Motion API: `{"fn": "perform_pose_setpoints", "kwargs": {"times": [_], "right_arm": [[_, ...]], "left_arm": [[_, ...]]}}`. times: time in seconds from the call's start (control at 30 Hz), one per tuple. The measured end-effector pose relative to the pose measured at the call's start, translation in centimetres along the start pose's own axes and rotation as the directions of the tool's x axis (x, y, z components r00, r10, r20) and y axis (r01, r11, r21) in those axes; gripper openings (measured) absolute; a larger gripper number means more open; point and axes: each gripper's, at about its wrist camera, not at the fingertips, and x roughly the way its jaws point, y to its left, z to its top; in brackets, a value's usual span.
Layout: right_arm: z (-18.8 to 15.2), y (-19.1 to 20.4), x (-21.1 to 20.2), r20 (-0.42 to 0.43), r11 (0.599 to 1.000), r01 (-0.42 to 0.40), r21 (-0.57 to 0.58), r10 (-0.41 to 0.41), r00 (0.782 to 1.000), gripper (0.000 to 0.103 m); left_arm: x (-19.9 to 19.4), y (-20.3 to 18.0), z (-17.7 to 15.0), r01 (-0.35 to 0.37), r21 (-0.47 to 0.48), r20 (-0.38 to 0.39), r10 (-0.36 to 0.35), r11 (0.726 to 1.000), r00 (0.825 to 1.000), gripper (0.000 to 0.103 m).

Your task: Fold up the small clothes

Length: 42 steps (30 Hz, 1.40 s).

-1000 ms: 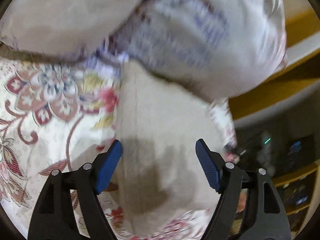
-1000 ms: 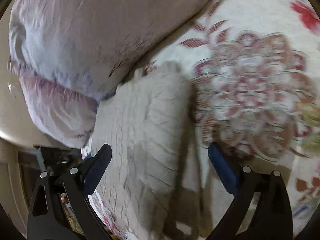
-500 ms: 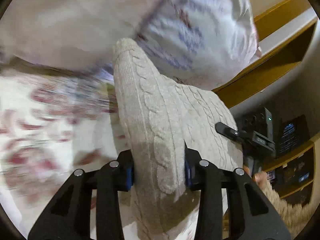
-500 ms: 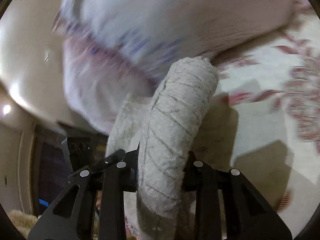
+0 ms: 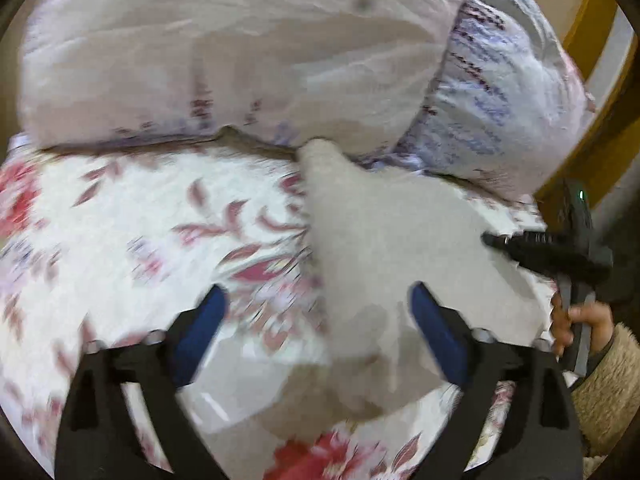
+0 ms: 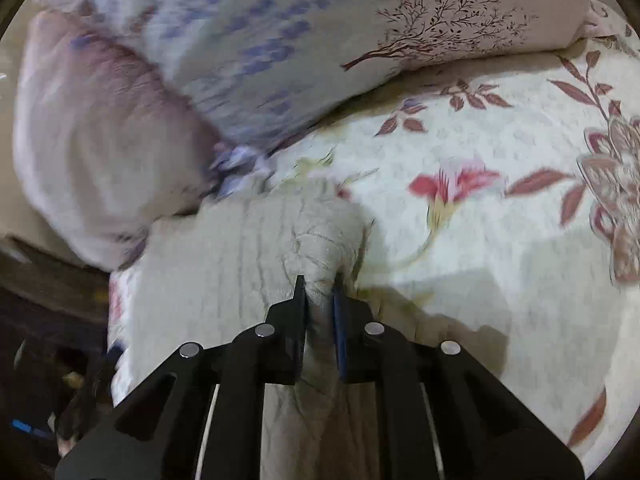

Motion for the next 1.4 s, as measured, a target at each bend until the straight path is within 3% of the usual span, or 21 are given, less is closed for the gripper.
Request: {"fn": "perform_pose_setpoints", "kwargs": {"times": [0.07, 0.1, 0.17, 0.2, 0.3, 0.4, 0.5, 0.57, 0.7, 0.83, 1.4], "right_arm": [[-0.3, 0.8, -1.4, 0.052, 1.0, 0.023, -0.011, -0.023, 0.998, 0.014], [-1.3, 1.4, -3.0, 0.095, 0.998, 0.05, -0.043, -0.046, 0.994, 0.024], [-3.6, 1.7, -5.8, 0.174, 0.991, 0.095, -0.094, -0.078, 0.982, 0.069], [-5.6, 1.6, -7.4, 0.222, 0.987, 0.105, -0.121, -0.076, 0.972, 0.099], [-10.0, 1.8, -8.6, 0.259, 0.976, 0.131, -0.172, -0.084, 0.962, 0.102], [-14.5, 2.1, -7.4, 0.201, 0.956, 0.18, -0.233, -0.133, 0.971, 0.102], [-16.6, 3.0, -4.2, 0.121, 0.933, 0.228, -0.277, -0.202, 0.972, 0.102], [-17.4, 3.6, -3.6, 0.137, 0.911, 0.277, -0.306, -0.246, 0.959, 0.102], [-18.0, 5.0, -2.3, 0.175, 0.849, 0.379, -0.368, -0.337, 0.925, 0.102], [-18.2, 4.9, -2.4, 0.189, 0.853, 0.378, -0.361, -0.33, 0.925, 0.102], [-18.4, 4.9, -2.4, 0.196, 0.852, 0.38, -0.36, -0.329, 0.924, 0.102]], "left_arm": [[-1.5, -0.2, -2.0, -0.065, -0.006, 0.04, 0.065, 0.998, 0.997, 0.101], [-2.5, -0.1, -3.0, -0.068, -0.005, 0.044, 0.068, 0.998, 0.997, 0.101], [-2.9, -0.6, -4.1, -0.033, -0.014, 0.036, 0.033, 0.999, 0.999, 0.101], [-2.4, -1.2, -4.4, -0.027, -0.011, 0.023, 0.027, 1.0, 0.999, 0.101], [-0.9, -3.1, -6.4, -0.053, 0.048, -0.049, 0.055, 0.997, 0.997, 0.101], [0.8, -4.6, -7.3, -0.057, 0.101, -0.113, 0.068, 0.993, 0.991, 0.101], [1.6, -5.1, -7.6, -0.082, 0.131, -0.122, 0.098, 0.988, 0.988, 0.101], [1.7, -5.2, -7.7, -0.099, 0.153, -0.109, 0.116, 0.983, 0.987, 0.101], [1.8, -5.6, -8.3, -0.135, 0.198, -0.081, 0.153, 0.971, 0.985, 0.101], [1.7, -5.8, -9.3, -0.165, 0.214, -0.028, 0.175, 0.963, 0.984, 0.101], [1.7, -5.8, -9.3, -0.169, 0.215, -0.025, 0.178, 0.962, 0.984, 0.101]]}}
